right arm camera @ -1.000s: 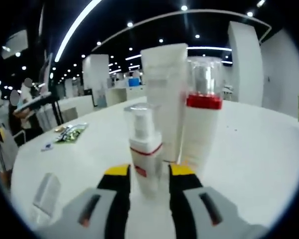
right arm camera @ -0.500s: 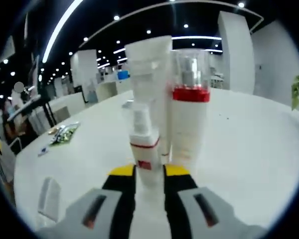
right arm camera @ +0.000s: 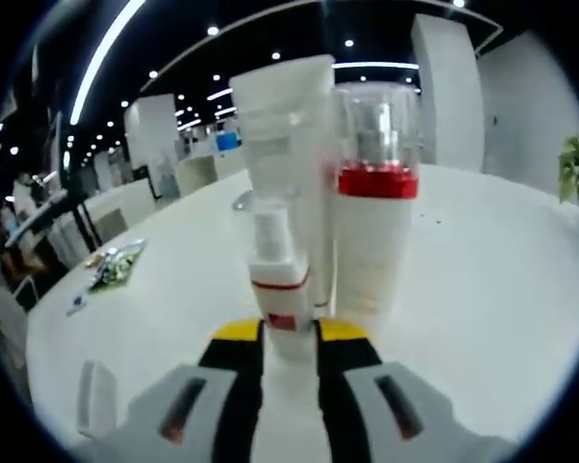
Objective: Arrange the skincare products in the storage area until every visible bottle or jar stands upright without overlapping.
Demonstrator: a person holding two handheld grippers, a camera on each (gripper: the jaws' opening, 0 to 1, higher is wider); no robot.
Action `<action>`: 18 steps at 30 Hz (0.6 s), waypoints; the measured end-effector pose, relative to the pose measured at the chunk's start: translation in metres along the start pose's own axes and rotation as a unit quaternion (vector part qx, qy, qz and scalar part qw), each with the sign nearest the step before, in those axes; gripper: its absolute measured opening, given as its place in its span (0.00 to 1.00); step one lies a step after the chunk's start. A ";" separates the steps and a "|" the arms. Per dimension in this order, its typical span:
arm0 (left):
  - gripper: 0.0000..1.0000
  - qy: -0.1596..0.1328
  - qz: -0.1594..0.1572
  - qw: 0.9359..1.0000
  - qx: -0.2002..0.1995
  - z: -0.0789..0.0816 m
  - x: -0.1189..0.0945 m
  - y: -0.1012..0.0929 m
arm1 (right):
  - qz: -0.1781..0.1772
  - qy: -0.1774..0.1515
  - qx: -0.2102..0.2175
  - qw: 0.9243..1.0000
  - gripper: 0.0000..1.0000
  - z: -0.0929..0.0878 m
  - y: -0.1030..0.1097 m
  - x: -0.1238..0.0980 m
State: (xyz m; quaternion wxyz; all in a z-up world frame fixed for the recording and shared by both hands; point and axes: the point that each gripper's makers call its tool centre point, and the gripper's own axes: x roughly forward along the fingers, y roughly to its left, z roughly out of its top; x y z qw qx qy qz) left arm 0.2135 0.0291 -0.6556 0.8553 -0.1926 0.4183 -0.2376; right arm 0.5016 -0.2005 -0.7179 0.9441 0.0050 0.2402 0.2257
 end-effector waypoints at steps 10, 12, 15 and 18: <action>0.23 0.002 -0.002 1.000 -0.003 -0.002 0.000 -0.002 | -0.001 0.011 0.014 1.000 0.21 -0.010 0.000 -0.004; 0.23 0.004 -0.003 1.000 -0.001 -0.003 0.001 -0.003 | 0.002 0.016 0.015 1.000 0.21 -0.012 0.001 -0.006; 0.23 0.006 -0.007 1.000 0.001 -0.004 0.001 -0.006 | 0.010 0.018 0.018 1.000 0.21 -0.013 0.006 -0.009; 0.23 0.005 -0.008 1.000 0.003 -0.004 0.002 -0.007 | 0.016 0.016 0.018 1.000 0.21 -0.011 0.007 -0.008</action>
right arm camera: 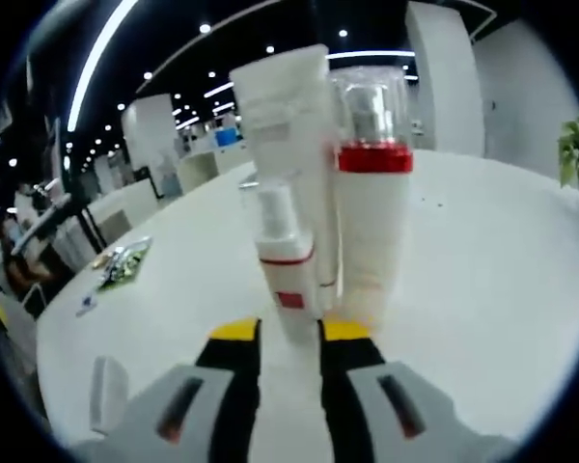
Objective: Arrange the skincare products in the storage area until every visible bottle or jar stands upright without overlapping.
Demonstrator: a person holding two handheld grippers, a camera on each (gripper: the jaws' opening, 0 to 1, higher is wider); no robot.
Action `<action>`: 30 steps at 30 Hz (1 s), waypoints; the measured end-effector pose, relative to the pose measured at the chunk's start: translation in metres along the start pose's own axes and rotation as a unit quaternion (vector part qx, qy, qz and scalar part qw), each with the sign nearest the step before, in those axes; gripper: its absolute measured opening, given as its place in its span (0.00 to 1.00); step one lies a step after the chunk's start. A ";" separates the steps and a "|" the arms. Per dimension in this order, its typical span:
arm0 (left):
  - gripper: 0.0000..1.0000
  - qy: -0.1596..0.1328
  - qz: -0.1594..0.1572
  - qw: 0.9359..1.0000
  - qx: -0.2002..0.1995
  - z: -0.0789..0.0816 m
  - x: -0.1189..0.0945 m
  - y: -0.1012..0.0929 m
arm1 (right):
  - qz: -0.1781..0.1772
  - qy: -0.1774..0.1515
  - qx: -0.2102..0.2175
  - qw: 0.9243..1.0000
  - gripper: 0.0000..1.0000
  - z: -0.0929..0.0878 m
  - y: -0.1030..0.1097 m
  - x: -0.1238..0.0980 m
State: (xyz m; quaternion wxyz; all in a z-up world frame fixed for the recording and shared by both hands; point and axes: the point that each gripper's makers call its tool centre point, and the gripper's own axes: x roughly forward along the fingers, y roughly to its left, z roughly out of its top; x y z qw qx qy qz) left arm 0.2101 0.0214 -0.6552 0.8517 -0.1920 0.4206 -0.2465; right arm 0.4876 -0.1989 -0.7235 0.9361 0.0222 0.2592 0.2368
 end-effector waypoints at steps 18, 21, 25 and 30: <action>0.23 0.004 -0.005 1.000 0.006 0.002 0.006 -0.006 | 0.011 0.009 0.018 1.000 0.23 -0.005 0.005 -0.014; 0.23 0.006 -0.011 1.000 0.011 0.005 0.011 -0.010 | 0.032 0.011 0.027 0.999 0.28 -0.009 0.019 -0.024; 0.23 0.007 -0.019 1.000 0.015 0.008 0.017 -0.013 | 0.074 0.022 0.013 0.997 0.34 -0.018 0.047 -0.039; 0.23 0.015 -0.034 0.999 0.026 0.012 0.028 -0.017 | 0.150 0.063 -0.007 0.987 0.36 -0.038 0.093 -0.062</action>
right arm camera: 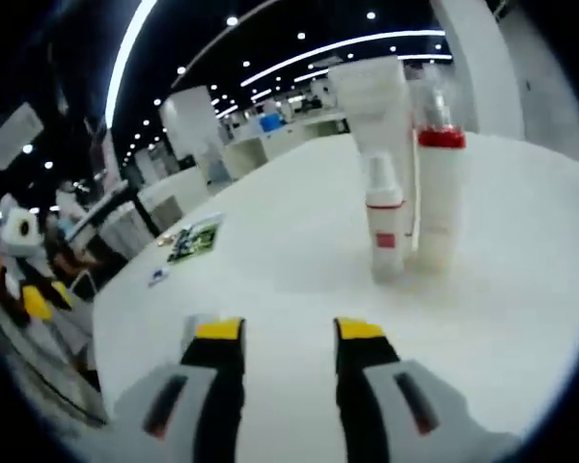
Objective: Arrange the skincare products in the storage area until every visible bottle or jar stands upright without overlapping.
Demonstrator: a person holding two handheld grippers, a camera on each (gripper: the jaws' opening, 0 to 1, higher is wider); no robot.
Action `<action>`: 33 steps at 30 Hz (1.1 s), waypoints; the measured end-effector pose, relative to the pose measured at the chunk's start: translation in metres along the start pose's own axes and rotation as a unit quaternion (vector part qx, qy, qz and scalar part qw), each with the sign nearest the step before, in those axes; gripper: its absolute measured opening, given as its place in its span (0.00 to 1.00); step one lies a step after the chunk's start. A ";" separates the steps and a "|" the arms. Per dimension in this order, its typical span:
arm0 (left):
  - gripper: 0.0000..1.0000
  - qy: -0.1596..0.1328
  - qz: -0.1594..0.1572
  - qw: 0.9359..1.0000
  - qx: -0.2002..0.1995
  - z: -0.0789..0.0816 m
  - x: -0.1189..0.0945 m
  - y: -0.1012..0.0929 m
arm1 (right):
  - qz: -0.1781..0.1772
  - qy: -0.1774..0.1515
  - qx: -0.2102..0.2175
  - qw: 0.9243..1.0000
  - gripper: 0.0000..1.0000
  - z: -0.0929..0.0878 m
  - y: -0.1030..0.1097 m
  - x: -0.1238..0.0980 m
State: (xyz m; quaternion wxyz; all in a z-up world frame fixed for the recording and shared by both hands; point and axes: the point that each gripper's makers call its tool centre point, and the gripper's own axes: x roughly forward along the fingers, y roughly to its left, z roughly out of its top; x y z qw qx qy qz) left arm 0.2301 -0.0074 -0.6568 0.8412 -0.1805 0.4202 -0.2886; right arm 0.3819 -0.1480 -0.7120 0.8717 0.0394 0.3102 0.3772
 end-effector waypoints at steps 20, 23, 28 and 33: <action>0.23 0.025 -0.051 0.997 0.054 0.021 0.031 -0.015 | 0.027 0.043 -0.071 0.996 0.38 -0.038 0.060 -0.022; 0.23 0.026 -0.056 0.996 0.059 0.024 0.034 -0.018 | 0.028 0.059 -0.068 0.996 0.38 -0.047 0.063 -0.022; 0.23 0.027 -0.061 0.996 0.065 0.027 0.037 -0.023 | 0.005 0.085 -0.111 0.990 0.30 -0.060 0.056 -0.019; 0.23 0.038 -0.070 0.993 0.085 0.030 0.040 -0.029 | 0.004 0.101 -0.112 0.989 0.30 -0.068 0.058 -0.007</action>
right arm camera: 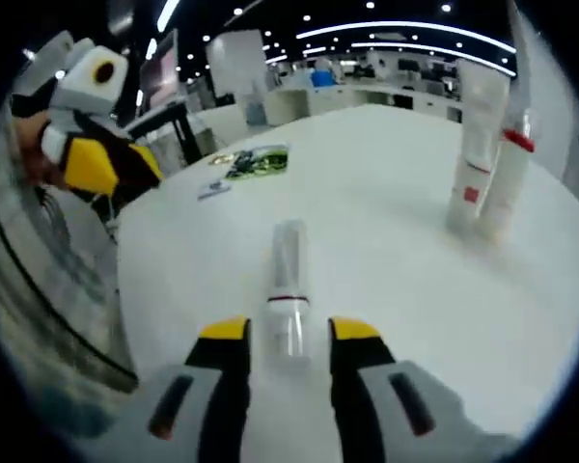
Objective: Arrange the skincare products in the storage area until every visible bottle or jar stands upright without overlapping.
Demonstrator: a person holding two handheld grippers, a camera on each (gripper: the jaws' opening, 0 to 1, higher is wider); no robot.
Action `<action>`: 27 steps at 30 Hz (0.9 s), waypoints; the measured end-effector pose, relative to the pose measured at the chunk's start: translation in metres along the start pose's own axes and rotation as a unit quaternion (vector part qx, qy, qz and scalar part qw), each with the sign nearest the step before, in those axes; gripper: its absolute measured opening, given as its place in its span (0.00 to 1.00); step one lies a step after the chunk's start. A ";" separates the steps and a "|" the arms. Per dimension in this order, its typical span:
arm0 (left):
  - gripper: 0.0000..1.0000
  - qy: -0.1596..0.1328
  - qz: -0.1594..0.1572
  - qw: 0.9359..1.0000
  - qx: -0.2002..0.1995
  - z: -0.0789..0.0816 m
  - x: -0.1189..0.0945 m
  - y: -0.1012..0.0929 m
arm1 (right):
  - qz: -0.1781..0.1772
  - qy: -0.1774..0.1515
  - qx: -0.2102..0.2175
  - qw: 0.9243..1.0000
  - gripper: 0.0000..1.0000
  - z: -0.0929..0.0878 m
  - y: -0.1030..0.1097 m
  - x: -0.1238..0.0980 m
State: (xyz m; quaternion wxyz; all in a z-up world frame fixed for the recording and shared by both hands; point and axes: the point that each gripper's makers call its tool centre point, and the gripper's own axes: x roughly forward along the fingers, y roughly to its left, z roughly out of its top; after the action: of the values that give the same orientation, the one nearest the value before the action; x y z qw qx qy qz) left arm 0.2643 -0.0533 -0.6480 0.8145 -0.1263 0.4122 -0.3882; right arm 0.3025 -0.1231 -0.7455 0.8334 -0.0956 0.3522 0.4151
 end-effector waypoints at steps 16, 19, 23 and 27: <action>0.25 0.024 0.004 0.998 0.065 0.007 0.002 0.001 | 0.037 0.026 -0.037 0.998 0.16 -0.004 0.016 -0.017; 0.26 0.036 0.010 0.994 0.105 0.007 0.002 0.002 | 0.057 0.032 -0.020 0.998 0.16 -0.002 0.015 -0.029; 0.29 0.057 0.022 0.982 0.177 0.008 0.004 0.003 | 0.083 0.033 -0.029 0.996 0.16 0.005 0.014 -0.044; 0.35 0.075 0.025 0.966 0.248 0.012 0.007 0.002 | 0.140 0.032 -0.012 0.990 0.16 0.020 0.023 -0.061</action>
State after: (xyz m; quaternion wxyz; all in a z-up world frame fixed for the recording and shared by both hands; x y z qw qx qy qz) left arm 0.2768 -0.0588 -0.6459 0.7963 0.1192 0.3664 -0.4663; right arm 0.2703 -0.1368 -0.6871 0.7541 -0.0680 0.3835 0.5288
